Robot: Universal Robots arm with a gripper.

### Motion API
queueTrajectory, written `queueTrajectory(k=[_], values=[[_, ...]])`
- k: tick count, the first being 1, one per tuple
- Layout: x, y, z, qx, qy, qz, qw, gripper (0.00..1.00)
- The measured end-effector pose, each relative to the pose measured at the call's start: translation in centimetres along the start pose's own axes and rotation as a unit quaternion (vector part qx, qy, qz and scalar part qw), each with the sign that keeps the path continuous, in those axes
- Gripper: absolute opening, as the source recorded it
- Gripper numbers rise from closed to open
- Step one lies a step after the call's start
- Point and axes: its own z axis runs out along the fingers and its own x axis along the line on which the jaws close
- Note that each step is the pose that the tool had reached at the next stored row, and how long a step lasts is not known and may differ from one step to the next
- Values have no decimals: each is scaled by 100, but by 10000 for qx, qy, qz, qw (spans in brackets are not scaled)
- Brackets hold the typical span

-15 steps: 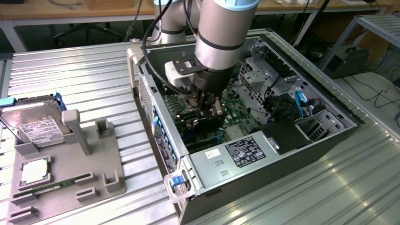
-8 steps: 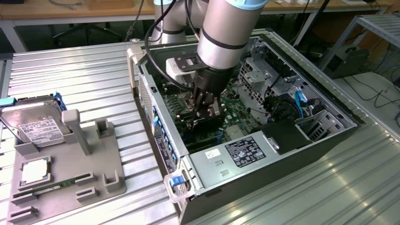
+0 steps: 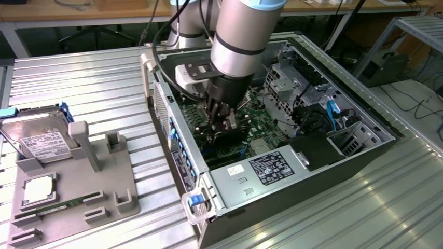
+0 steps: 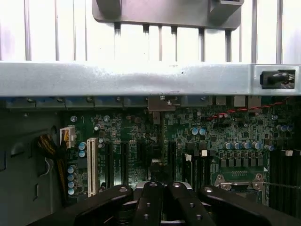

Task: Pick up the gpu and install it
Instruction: 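Press down on the gpu until it lock into place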

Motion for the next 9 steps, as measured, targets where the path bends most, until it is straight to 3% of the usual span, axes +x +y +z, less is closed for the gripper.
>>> queueTrajectory(k=[4,9], values=[[-63,32,10,18,24,-31,10000,11],[-62,83,29,29,27,-38,10000,11]])
